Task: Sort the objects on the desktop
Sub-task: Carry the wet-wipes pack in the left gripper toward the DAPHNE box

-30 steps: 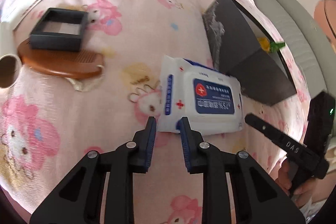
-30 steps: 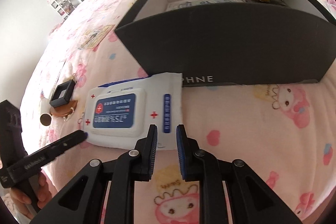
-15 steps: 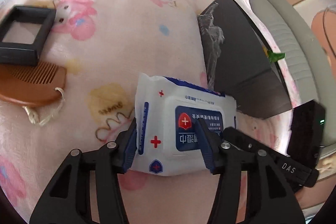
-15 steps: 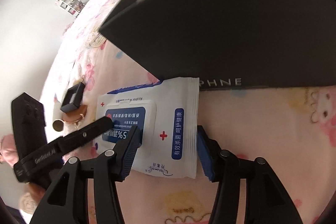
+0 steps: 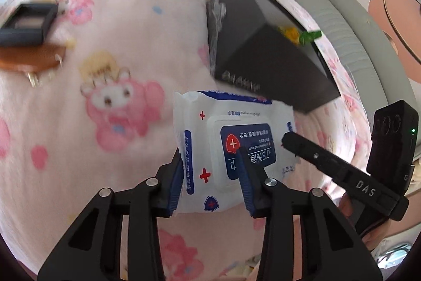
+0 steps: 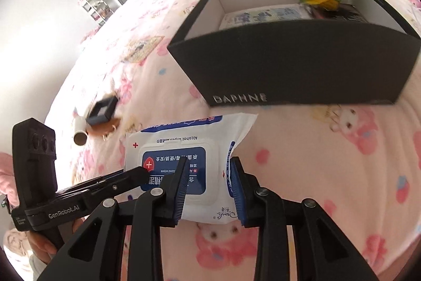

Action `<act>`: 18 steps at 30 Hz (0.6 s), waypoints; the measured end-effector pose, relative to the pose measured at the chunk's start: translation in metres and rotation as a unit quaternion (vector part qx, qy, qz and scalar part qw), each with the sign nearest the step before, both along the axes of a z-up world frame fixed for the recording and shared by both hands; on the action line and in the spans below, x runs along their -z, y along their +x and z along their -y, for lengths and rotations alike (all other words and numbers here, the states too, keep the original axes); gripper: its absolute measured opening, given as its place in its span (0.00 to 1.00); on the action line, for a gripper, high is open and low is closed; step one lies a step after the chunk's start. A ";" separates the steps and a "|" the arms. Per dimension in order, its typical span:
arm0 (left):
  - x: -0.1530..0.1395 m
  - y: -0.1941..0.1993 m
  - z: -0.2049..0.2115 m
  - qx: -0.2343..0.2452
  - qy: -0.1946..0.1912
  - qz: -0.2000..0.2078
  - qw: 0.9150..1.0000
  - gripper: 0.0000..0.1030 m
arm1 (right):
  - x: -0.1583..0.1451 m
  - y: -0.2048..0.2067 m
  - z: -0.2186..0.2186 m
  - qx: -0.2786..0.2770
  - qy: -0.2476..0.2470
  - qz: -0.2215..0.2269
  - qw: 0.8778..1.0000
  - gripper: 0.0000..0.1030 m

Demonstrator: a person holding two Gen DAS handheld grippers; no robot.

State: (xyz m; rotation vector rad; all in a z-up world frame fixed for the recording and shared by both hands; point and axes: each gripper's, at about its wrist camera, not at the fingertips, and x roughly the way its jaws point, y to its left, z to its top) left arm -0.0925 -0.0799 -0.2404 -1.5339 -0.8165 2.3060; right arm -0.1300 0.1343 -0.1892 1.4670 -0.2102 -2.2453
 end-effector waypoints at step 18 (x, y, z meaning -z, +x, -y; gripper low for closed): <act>0.010 -0.002 -0.016 -0.014 -0.050 0.017 0.999 0.49 | 0.042 -0.003 -0.003 0.004 0.031 0.053 0.998 0.49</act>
